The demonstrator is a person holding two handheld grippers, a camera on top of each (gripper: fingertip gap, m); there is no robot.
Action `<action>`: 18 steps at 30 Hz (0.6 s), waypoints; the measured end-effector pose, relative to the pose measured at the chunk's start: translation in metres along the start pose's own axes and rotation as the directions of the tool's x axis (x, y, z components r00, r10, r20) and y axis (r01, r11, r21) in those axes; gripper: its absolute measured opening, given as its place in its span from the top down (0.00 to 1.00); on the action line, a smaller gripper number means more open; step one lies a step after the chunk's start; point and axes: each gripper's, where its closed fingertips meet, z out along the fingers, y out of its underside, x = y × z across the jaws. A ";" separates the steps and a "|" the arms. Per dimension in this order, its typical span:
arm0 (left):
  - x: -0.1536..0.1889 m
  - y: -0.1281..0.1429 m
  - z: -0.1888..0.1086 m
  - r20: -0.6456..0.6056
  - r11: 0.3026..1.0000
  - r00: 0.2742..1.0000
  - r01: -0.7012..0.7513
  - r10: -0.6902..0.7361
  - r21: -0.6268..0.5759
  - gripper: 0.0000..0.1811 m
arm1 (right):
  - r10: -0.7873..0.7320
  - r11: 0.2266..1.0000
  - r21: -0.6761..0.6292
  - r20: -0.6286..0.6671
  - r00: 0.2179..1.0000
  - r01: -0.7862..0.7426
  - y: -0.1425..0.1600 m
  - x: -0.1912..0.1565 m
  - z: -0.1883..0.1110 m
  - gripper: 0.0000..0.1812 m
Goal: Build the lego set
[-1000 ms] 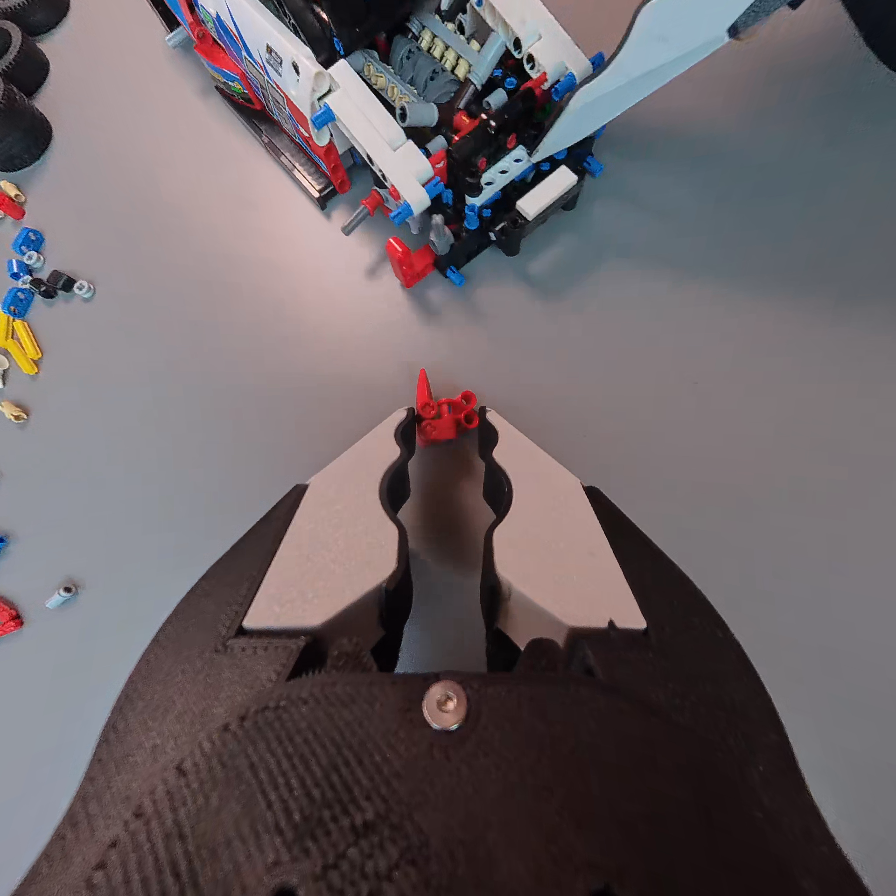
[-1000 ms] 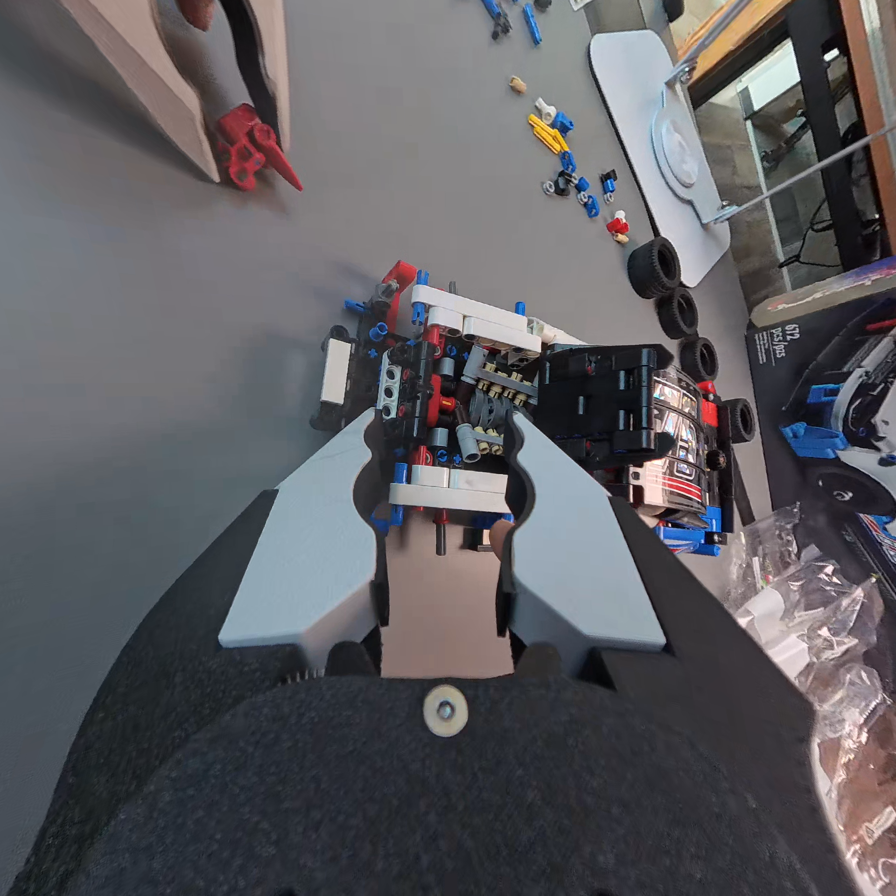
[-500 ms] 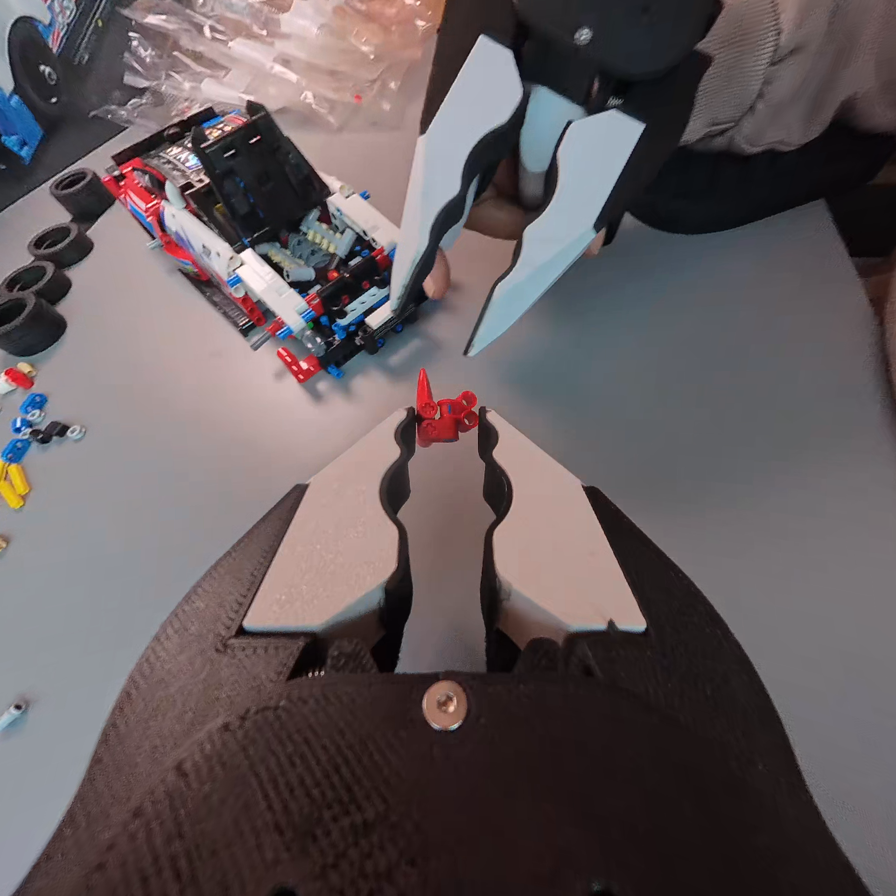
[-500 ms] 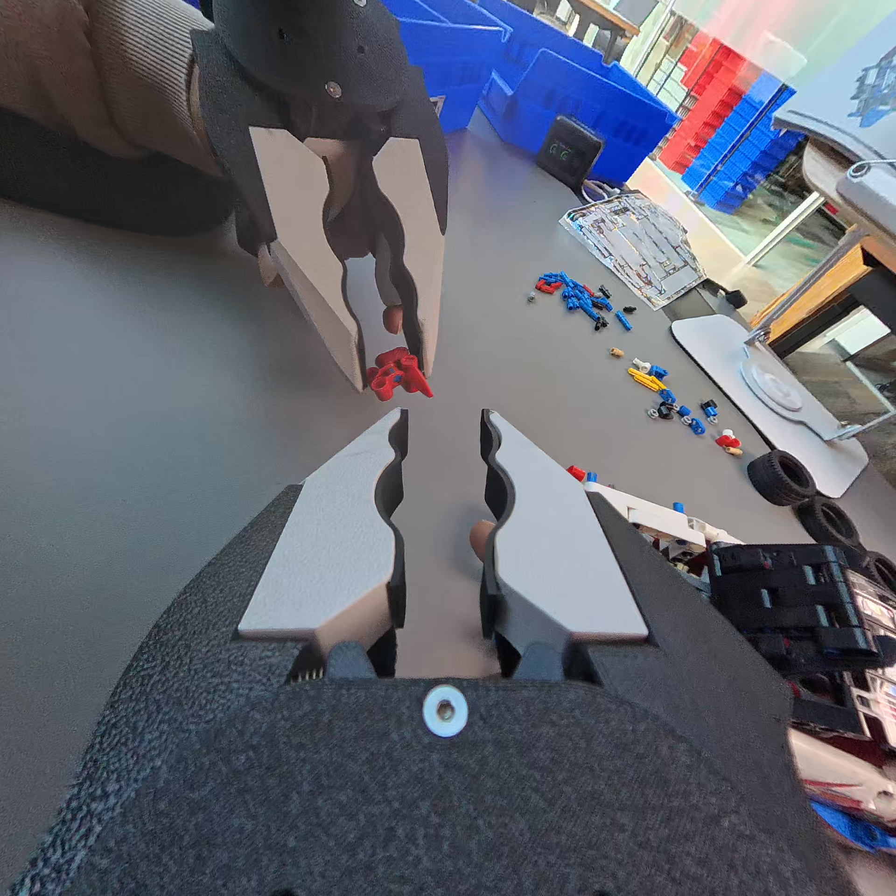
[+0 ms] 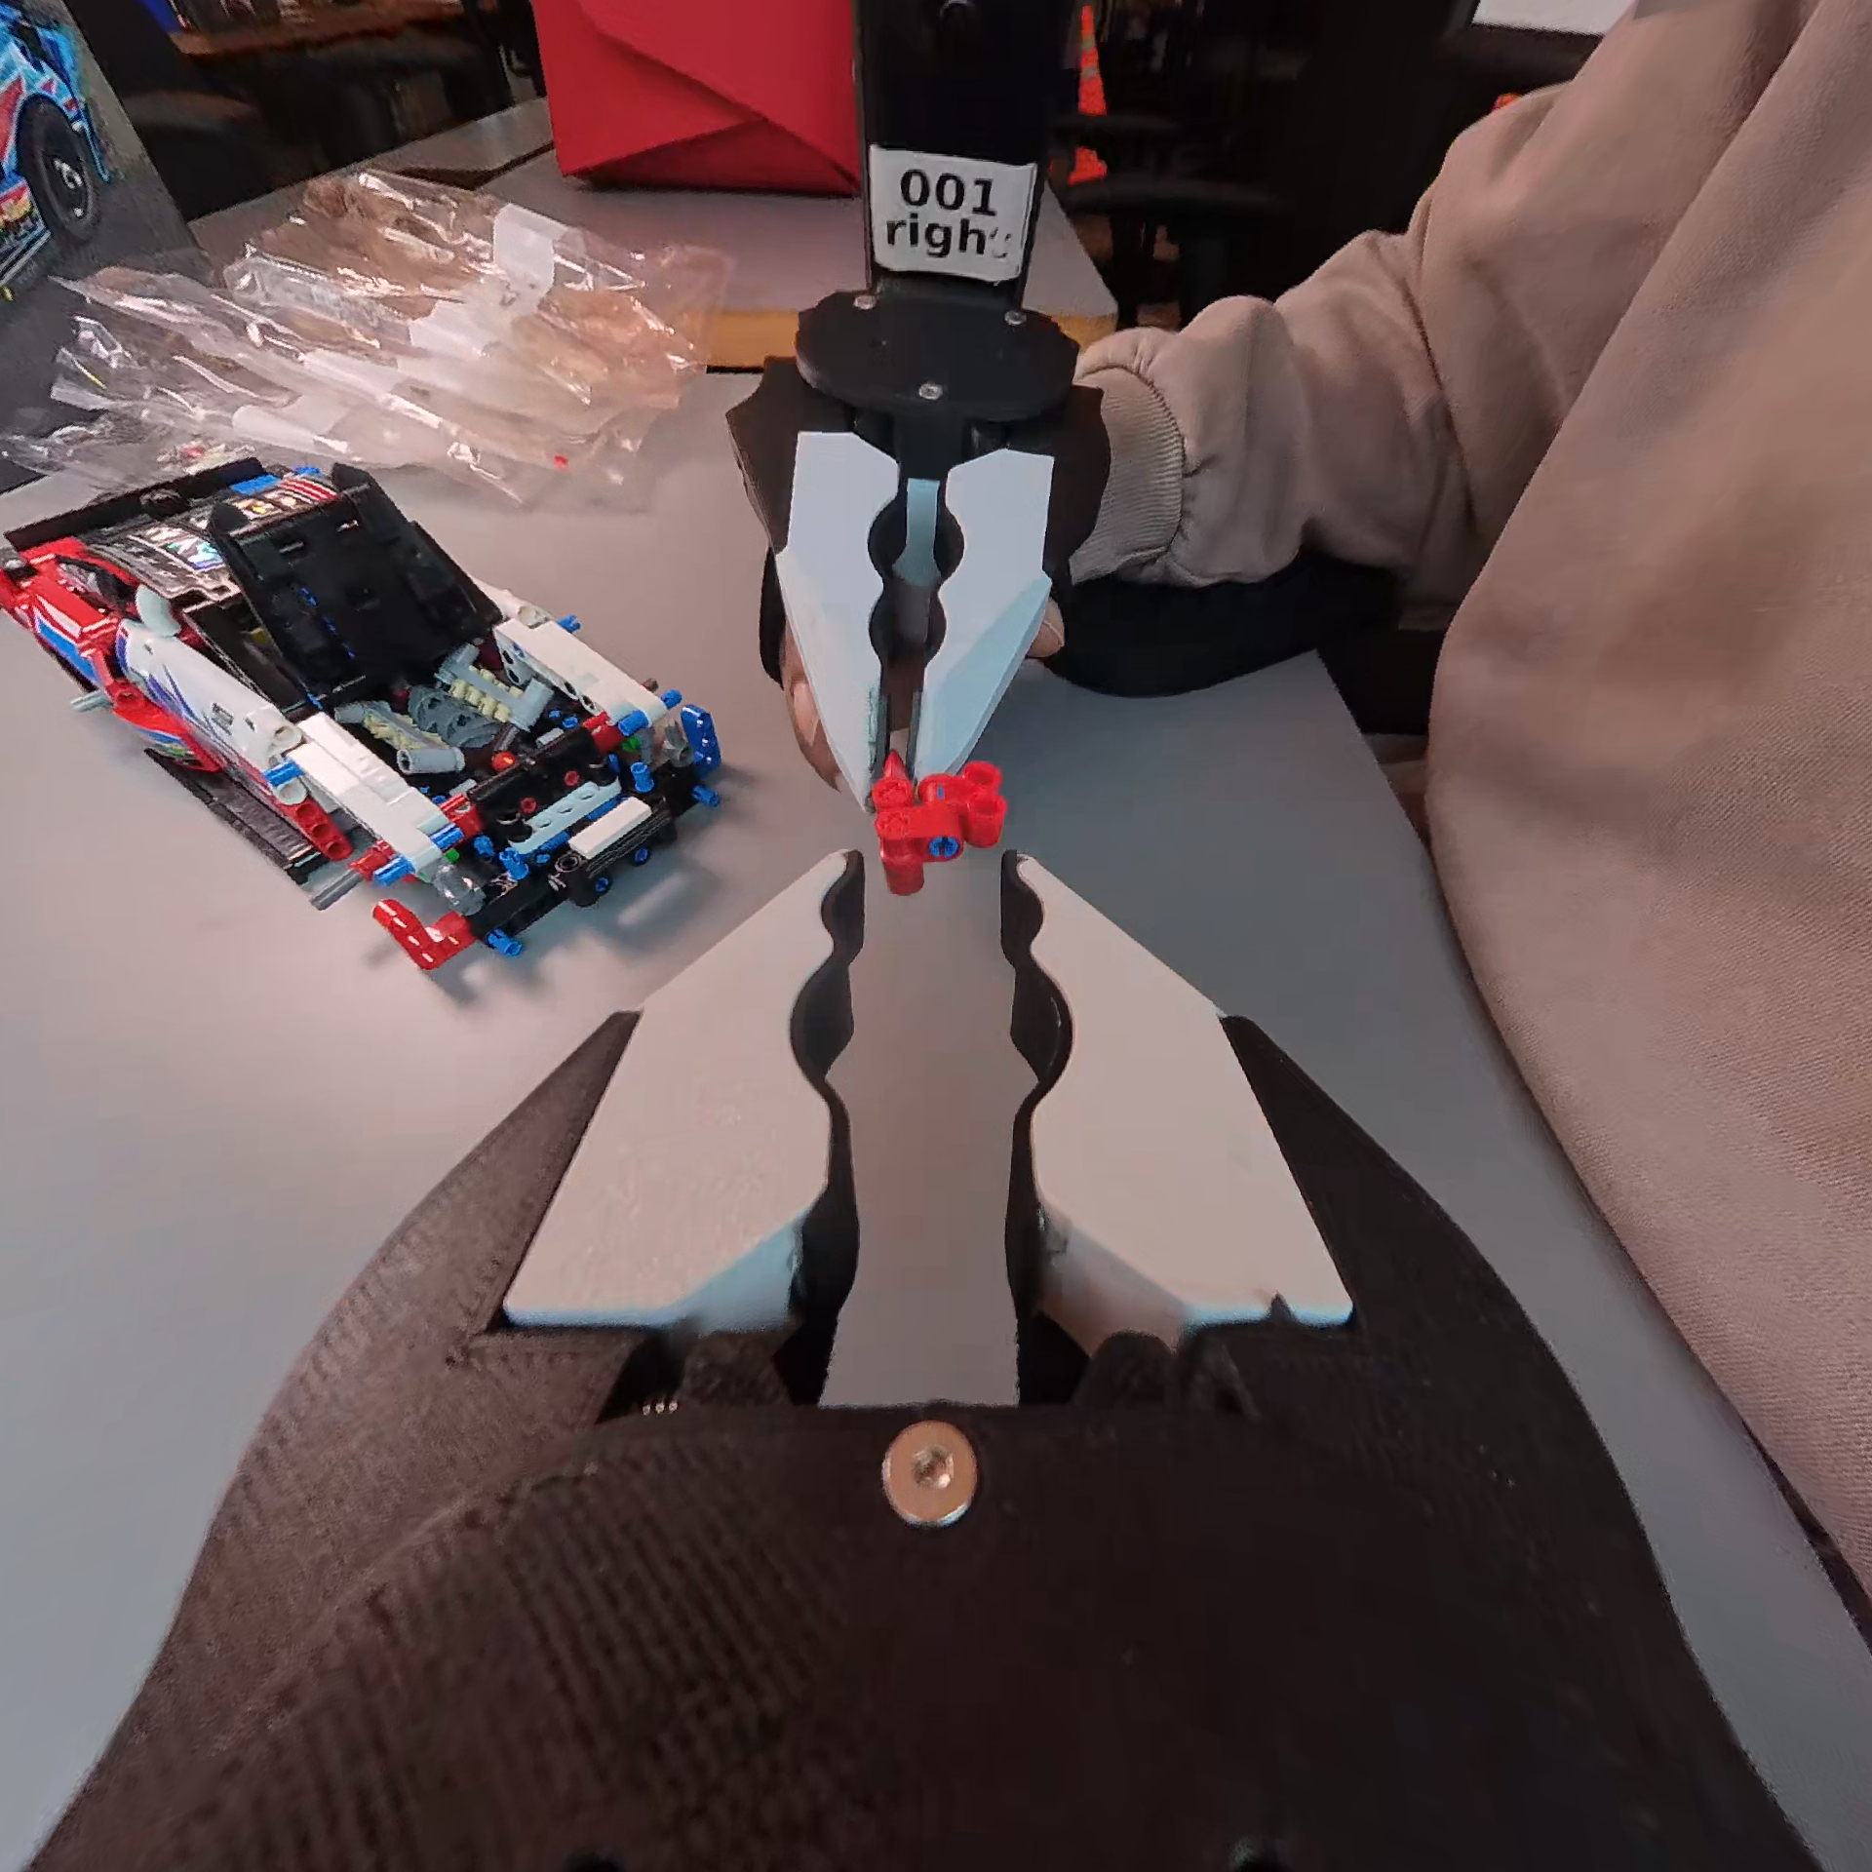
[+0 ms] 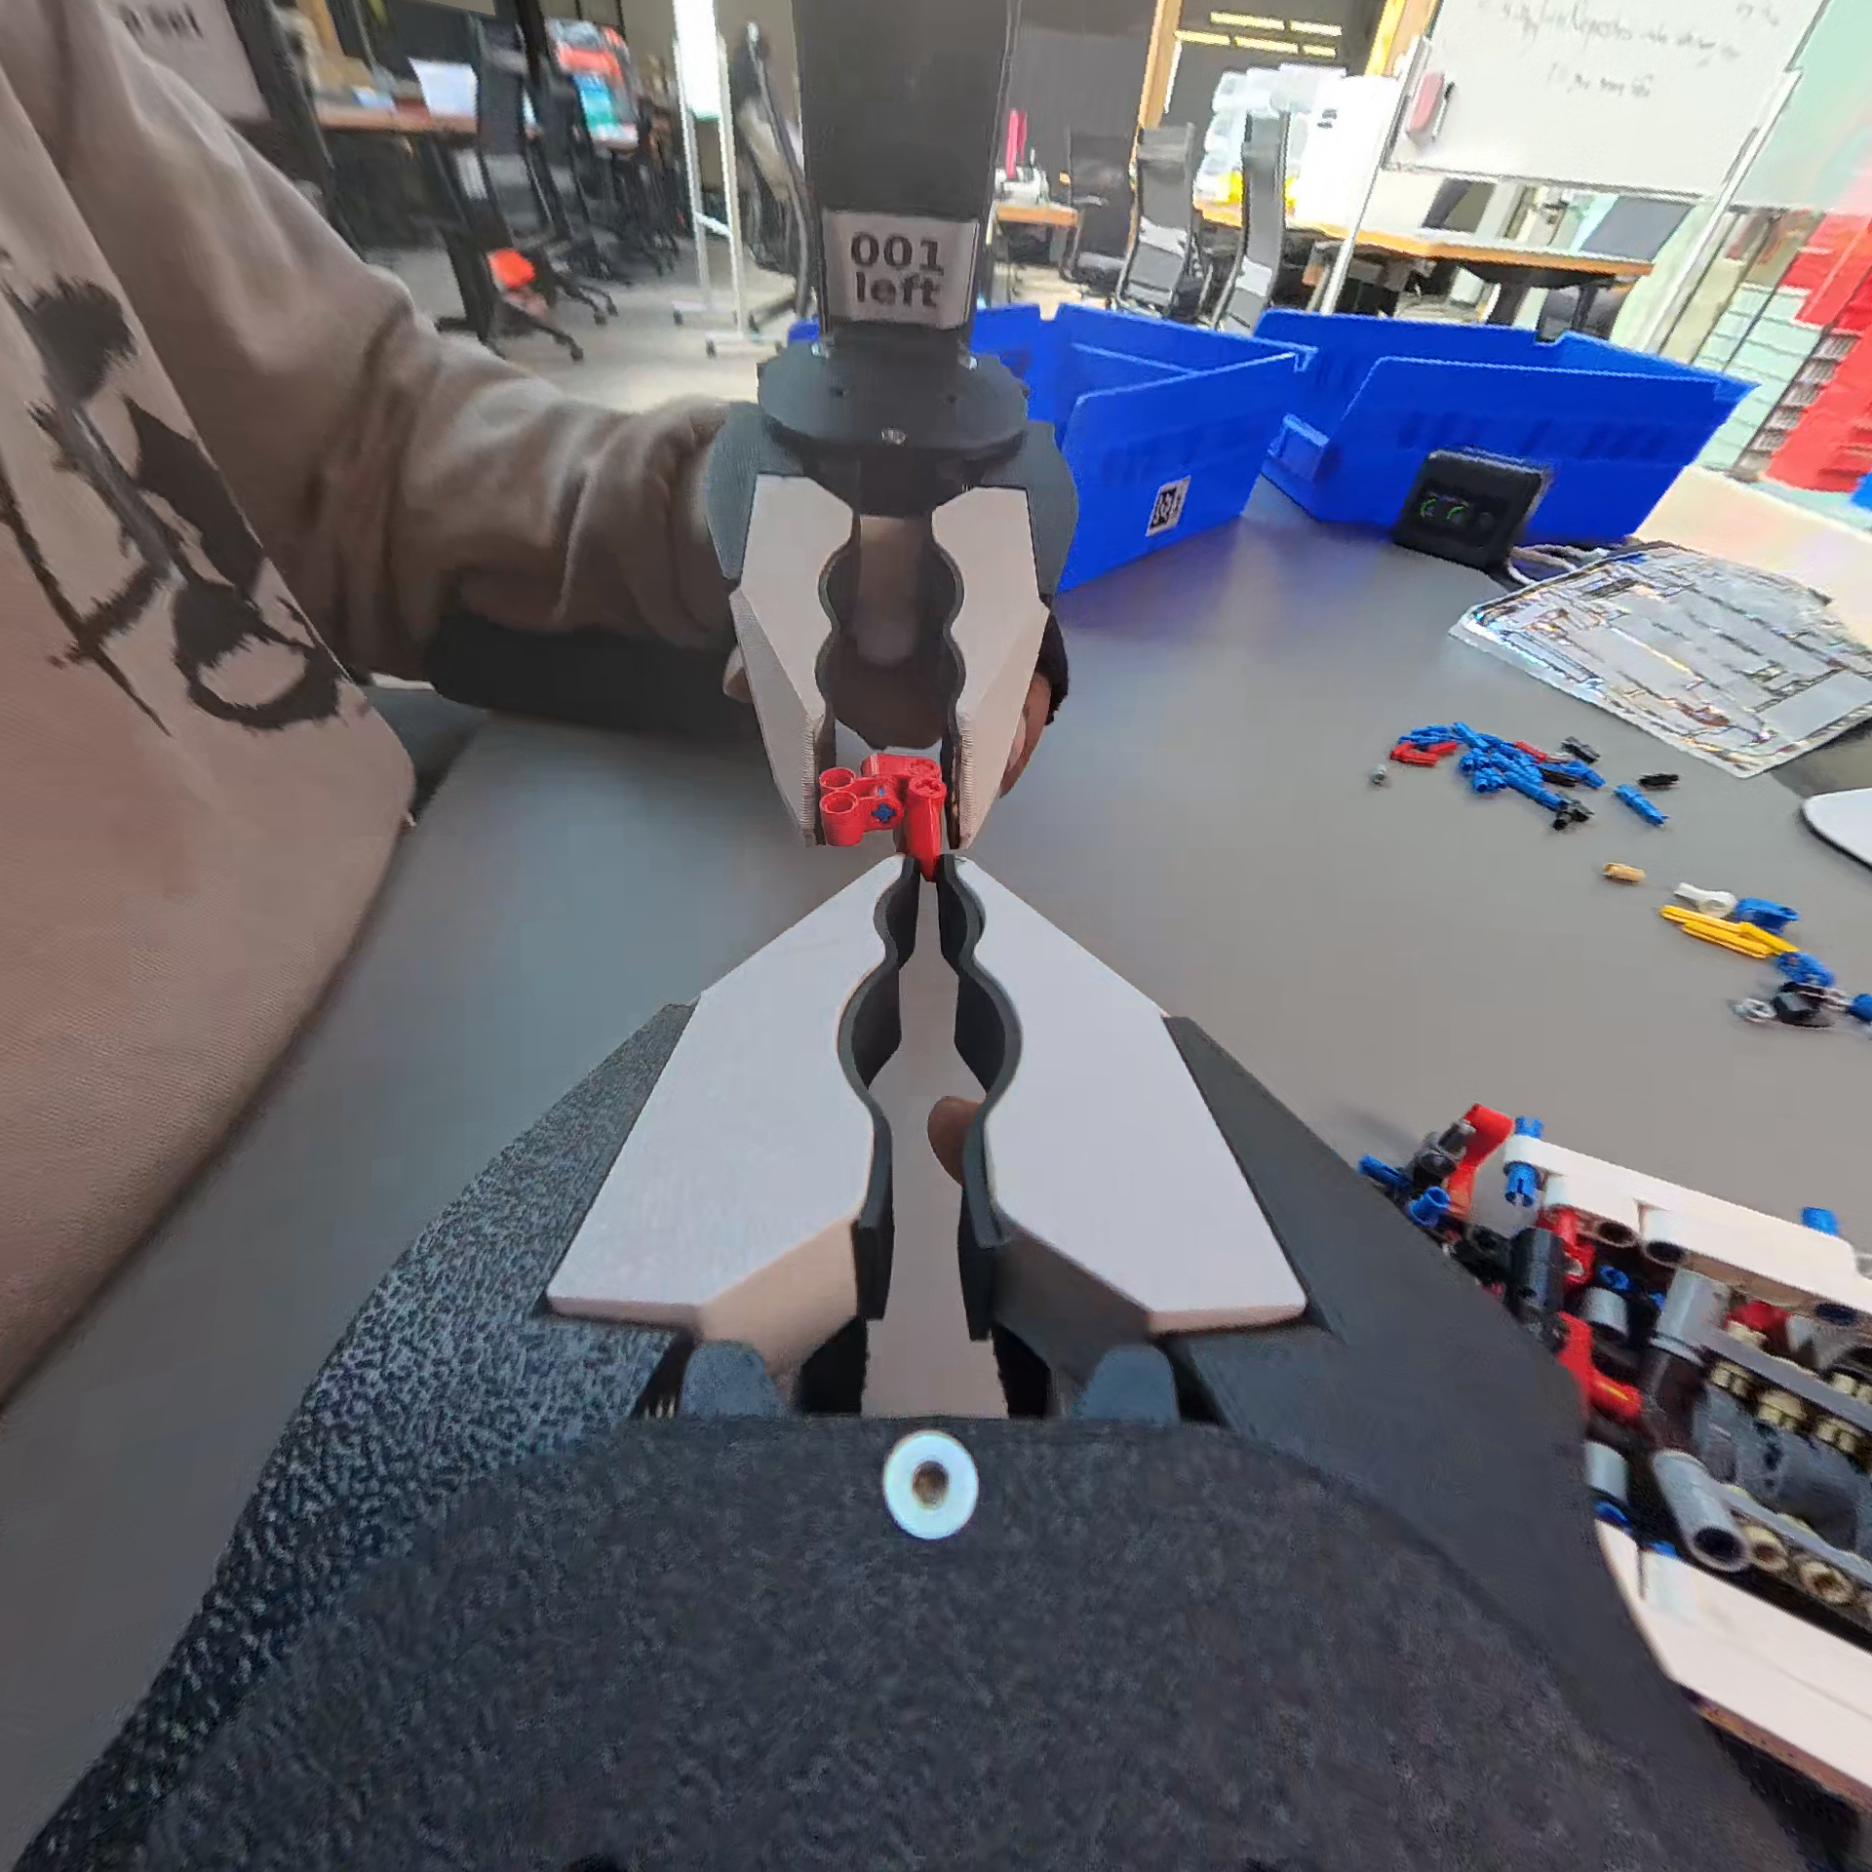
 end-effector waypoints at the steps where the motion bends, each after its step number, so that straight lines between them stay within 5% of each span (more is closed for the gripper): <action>1: 0.000 -0.003 -0.001 -0.003 1.000 1.000 0.009 -0.009 0.015 0.87 | 0.025 0.999 0.024 0.018 1.000 -0.025 -0.004 -0.001 -0.002 1.00; 11: 0.010 -0.014 0.002 -0.029 0.998 0.999 0.034 -0.033 0.057 0.93 | 0.061 0.998 0.010 0.073 0.995 -0.062 -0.004 -0.011 -0.005 1.00; 18: -0.039 -0.029 -0.011 0.186 0.989 0.979 0.061 -0.087 0.137 0.94 | 0.037 0.997 0.070 -0.184 0.982 -0.025 -0.031 0.029 -0.015 0.89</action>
